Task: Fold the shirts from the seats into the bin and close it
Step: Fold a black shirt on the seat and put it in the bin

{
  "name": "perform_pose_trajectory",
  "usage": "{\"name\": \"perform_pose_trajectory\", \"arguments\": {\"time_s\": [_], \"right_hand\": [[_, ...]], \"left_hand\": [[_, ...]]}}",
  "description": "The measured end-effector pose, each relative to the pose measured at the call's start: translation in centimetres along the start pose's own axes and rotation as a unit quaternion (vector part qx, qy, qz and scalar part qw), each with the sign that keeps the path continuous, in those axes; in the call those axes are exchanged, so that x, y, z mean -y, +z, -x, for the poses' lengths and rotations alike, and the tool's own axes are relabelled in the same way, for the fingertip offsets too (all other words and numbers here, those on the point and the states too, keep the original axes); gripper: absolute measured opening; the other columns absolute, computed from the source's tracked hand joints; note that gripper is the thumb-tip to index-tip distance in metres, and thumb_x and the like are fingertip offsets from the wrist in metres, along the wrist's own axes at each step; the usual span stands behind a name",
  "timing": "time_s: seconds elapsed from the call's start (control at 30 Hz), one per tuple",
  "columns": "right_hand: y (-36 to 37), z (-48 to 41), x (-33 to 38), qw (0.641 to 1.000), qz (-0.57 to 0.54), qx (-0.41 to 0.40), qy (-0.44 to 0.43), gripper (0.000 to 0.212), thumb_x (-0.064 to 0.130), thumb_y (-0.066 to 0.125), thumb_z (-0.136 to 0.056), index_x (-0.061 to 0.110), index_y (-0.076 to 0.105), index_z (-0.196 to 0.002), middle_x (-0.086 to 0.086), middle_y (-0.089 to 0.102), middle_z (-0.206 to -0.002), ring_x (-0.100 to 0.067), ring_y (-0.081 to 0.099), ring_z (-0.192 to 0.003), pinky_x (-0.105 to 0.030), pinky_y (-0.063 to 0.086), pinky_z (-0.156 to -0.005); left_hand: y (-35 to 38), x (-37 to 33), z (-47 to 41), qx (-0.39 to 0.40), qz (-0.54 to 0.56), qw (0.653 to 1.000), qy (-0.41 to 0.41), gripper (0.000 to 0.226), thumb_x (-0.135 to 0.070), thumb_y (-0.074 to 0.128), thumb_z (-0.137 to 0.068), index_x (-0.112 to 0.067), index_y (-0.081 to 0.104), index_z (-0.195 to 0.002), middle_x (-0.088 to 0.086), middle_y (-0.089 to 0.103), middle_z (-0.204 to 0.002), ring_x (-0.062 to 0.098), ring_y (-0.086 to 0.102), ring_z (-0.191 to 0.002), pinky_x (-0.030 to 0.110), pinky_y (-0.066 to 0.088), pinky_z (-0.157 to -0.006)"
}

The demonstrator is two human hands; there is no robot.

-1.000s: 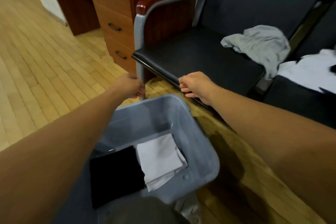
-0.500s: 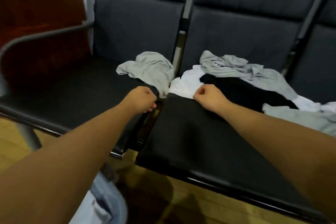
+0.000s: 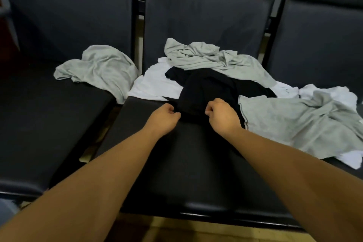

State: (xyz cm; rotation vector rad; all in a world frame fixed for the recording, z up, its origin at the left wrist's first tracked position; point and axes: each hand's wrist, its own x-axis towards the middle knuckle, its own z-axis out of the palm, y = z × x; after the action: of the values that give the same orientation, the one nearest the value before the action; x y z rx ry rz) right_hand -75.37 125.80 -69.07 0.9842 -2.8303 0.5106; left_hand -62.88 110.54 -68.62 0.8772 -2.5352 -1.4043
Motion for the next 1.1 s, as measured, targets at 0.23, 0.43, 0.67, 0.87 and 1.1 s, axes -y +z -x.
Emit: {"name": "perform_pose_trajectory", "arguments": {"time_s": [0.23,0.43,0.67,0.87,1.1], "right_hand": [[-4.4,3.0,5.5,0.946,-0.319,0.021,-0.06,0.015,0.012,0.055,-0.099,0.015,0.058,-0.084,0.009,0.057,-0.073,-0.004,0.05,-0.065,-0.018,0.041,-0.064],[-8.1,7.5,6.3,0.924,-0.369,0.077,-0.063,0.016,0.014,0.053,-0.1,0.016,0.057,-0.085,0.011,0.047,-0.062,0.002,0.041,-0.049,-0.013,0.034,-0.055],[-13.2,10.6,6.6,0.936,-0.348,0.016,-0.046,0.021,0.024,0.047,-0.103,0.023,0.052,-0.083,0.009,0.051,-0.073,-0.003,0.043,-0.063,-0.02,0.039,-0.061],[-15.6,14.2,9.2,0.951,-0.243,0.09,-0.166,0.034,0.049,0.075,-0.081,0.022,0.06,-0.095,0.012,0.055,-0.08,-0.005,0.052,-0.073,-0.023,0.045,-0.069],[-13.7,16.4,2.4,0.994,-0.054,0.09,-0.013,0.014,0.026,0.064,-0.091,0.017,0.066,-0.081,0.002,0.06,-0.073,-0.025,0.064,-0.081,-0.036,0.053,-0.076]], "left_hand": [[0.1,-1.9,0.4,0.047,0.436,0.887,-0.145,0.041,-0.049,0.058,-0.097,-0.01,0.063,-0.109,0.012,0.072,-0.1,0.026,0.071,-0.089,0.035,0.057,-0.075],[-1.4,-4.7,3.6,0.1,0.509,0.849,-0.102,0.02,-0.009,0.049,-0.101,-0.001,0.067,-0.106,0.016,0.073,-0.098,0.023,0.074,-0.076,0.031,0.06,-0.062],[-6.7,-8.5,9.2,-0.035,0.559,0.829,-0.013,0.032,0.001,0.037,-0.103,-0.011,0.066,-0.102,0.01,0.071,-0.099,0.022,0.069,-0.091,0.035,0.056,-0.074],[-10.0,-7.2,14.7,-0.129,0.541,0.831,-0.016,0.039,0.006,0.038,-0.095,-0.014,0.071,-0.096,0.013,0.068,-0.105,0.029,0.068,-0.094,0.04,0.058,-0.076],[-11.6,-2.1,18.1,-0.179,0.389,0.903,-0.019,0.039,0.005,0.035,-0.101,-0.011,0.068,-0.089,0.019,0.064,-0.114,0.028,0.061,-0.097,0.044,0.055,-0.086]]}}
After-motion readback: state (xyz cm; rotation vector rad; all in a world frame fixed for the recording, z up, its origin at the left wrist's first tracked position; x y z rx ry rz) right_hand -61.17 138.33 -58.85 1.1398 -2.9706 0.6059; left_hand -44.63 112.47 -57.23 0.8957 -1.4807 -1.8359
